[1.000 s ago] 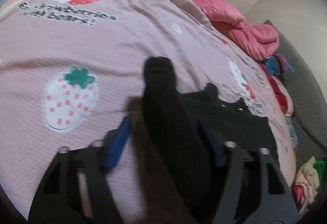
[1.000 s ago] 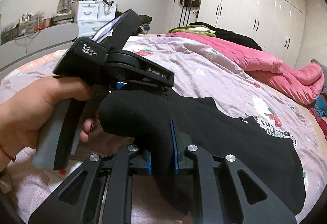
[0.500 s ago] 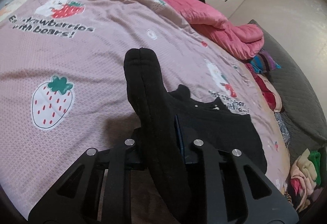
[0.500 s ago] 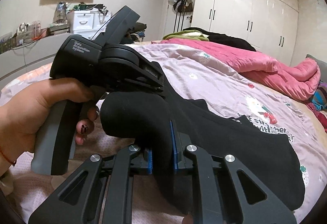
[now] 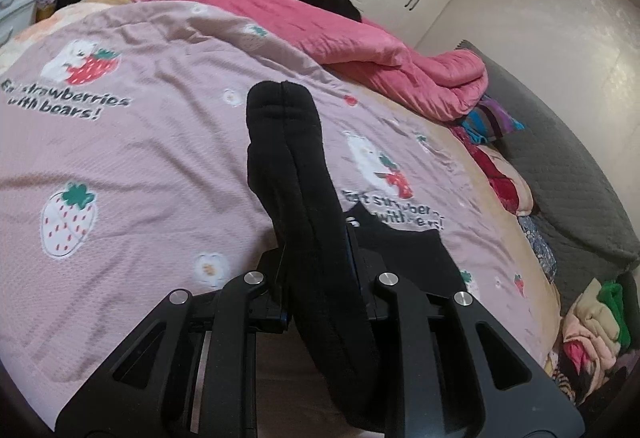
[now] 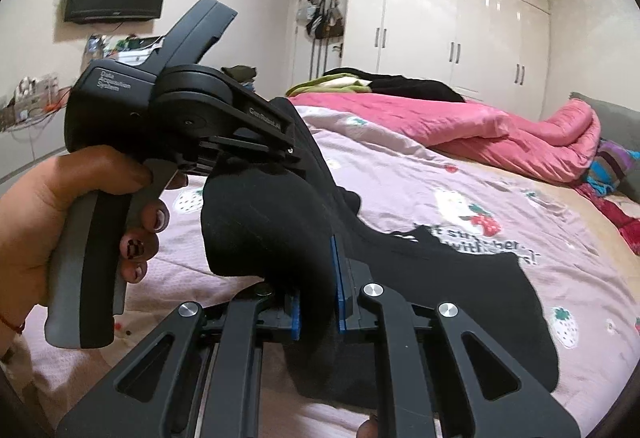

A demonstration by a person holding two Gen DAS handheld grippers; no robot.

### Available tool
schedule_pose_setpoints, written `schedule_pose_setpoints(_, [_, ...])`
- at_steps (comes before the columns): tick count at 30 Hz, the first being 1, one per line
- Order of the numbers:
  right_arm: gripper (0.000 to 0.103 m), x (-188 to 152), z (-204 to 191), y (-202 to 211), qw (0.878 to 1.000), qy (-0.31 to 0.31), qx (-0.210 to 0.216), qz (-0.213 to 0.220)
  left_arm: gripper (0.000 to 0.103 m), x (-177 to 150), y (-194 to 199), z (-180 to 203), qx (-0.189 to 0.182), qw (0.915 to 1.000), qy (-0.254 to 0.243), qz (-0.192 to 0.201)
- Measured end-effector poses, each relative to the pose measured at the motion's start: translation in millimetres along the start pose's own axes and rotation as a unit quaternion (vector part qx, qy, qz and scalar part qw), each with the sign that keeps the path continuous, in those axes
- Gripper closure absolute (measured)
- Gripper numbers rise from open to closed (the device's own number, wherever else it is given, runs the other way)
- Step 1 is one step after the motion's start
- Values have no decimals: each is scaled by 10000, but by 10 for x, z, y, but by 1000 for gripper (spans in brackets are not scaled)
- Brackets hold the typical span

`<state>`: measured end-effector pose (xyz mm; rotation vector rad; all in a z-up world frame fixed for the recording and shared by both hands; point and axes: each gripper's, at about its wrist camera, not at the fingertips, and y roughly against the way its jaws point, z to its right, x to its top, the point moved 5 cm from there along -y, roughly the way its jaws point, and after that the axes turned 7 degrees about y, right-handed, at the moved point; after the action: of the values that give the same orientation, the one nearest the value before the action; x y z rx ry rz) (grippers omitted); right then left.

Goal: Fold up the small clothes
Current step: 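Lift the held shirt side with both tools and fold it over the rest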

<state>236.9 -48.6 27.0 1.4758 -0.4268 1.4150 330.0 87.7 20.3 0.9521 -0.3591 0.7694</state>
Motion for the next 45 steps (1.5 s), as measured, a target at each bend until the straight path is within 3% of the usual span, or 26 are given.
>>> schedule_pose_setpoints(10, [92,-105,367,169,9991,-356,-206,-28,90,-53,-115,513,-8,9992,-364,-133])
schedule_pose_setpoints(21, [92,-263,716,286,9960,-821,-340,-75,90,-169,-310,830,5,9982,-517,-311])
schedule_pose_setpoints(31, [92,-606,1022,293,9876,-1461,-372,-444,88,-363,-739,1130,8,9957,-644,-673])
schedule_pose_setpoints(36, [92,-858,1208,221,9752,-2052,-194,-807,86,-521,-1037,1263,59,9924,-735,-988])
schedule_pose_setpoints(40, [92,-1038,1365,146,9571,-2707,77,-1032,85,-631,-1311,1319,146,9896,-754,-1215])
schedule_pose_setpoints(45, [89,-1200,1473,79,9409,-3143,274,-1230,78,-741,-1608,1378,229,9850,-763,-1528])
